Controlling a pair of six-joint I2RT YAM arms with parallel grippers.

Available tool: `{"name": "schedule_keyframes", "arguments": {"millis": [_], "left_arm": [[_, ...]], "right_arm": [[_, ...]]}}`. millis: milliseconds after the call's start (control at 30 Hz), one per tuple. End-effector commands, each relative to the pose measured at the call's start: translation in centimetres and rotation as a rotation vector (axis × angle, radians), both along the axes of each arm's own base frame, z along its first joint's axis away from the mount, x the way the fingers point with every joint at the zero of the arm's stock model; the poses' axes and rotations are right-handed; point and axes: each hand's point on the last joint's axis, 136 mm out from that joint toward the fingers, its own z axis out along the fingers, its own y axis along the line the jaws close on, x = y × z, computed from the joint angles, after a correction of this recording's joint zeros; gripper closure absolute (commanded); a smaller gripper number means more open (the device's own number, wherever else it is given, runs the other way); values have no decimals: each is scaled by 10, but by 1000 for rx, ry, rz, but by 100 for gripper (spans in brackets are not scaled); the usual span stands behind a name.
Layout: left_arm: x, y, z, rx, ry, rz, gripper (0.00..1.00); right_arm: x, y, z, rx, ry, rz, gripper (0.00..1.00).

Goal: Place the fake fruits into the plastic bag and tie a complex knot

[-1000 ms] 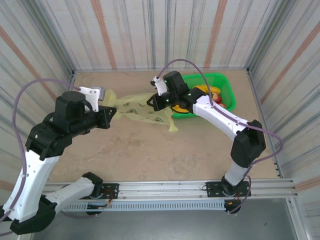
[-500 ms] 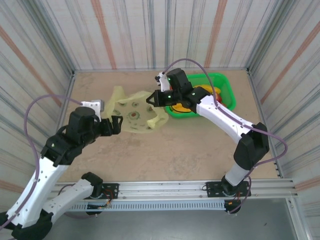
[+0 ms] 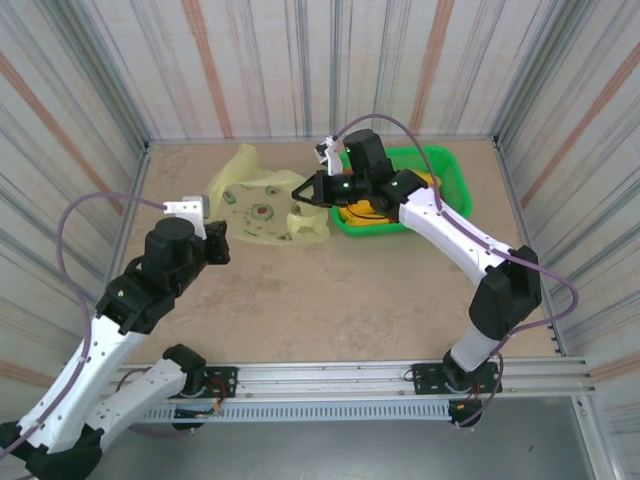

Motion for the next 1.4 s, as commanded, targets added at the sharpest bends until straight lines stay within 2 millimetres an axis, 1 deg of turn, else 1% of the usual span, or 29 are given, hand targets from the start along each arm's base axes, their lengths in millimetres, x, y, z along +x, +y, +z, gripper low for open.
{"name": "schedule_keyframes", "arguments": {"millis": [0,33,100,200,267,367,433,467,567,667,733,833,900,1033,1100,1167,1233,1267,1333,1367], "left_arm": [[-11,-15,48,-76,-66,-103,100],[-15,-20,58,-102,-69,-135,100],[-27,-32,83,-172,-65,-216,100],[-42,-59,108,-287,-20,-362,100],[-46,-66,117,-344,5,-385,100],[-44,-65,124,-388,8,-362,100],[-40,-67,123,-410,21,-345,100],[-37,-69,121,-420,40,-340,100],[-26,-76,109,-453,108,-310,100],[-16,-75,102,-488,146,-242,100],[-10,-71,99,-508,156,-196,100],[-3,-66,93,-521,187,-124,100],[-1,-66,88,-531,215,-100,100],[2,-70,78,-551,248,-88,100],[1,-70,77,-554,247,-93,100],[1,-69,76,-547,244,-90,100],[0,-66,77,-540,234,-85,100],[0,-65,77,-535,232,-84,100],[-1,-64,75,-524,234,-80,100],[-1,-64,75,-518,235,-81,100]], "right_arm": [[3,-6,12,6,-4,36,100],[5,-6,12,-1,-7,38,100],[12,-8,9,-35,-16,32,95],[18,-6,9,-57,-37,37,89],[21,-5,8,-64,-44,31,79],[27,-4,3,-77,-43,16,73],[29,-2,1,-83,-45,14,71],[29,-1,-1,-87,-43,14,68],[30,2,-10,-109,-40,18,61],[30,4,-16,-146,-52,25,43],[27,4,-16,-154,-67,34,30],[21,-1,-8,-149,-109,45,19],[13,-3,4,-114,-152,65,11],[3,-18,25,-74,-231,55,1],[3,-28,33,-66,-246,29,1],[5,-41,46,-41,-258,-1,0],[6,-53,58,-16,-273,-32,2],[10,-63,63,-9,-284,-70,4],[21,-84,64,-27,-289,-159,8],[27,-95,61,-41,-278,-195,9]]}}
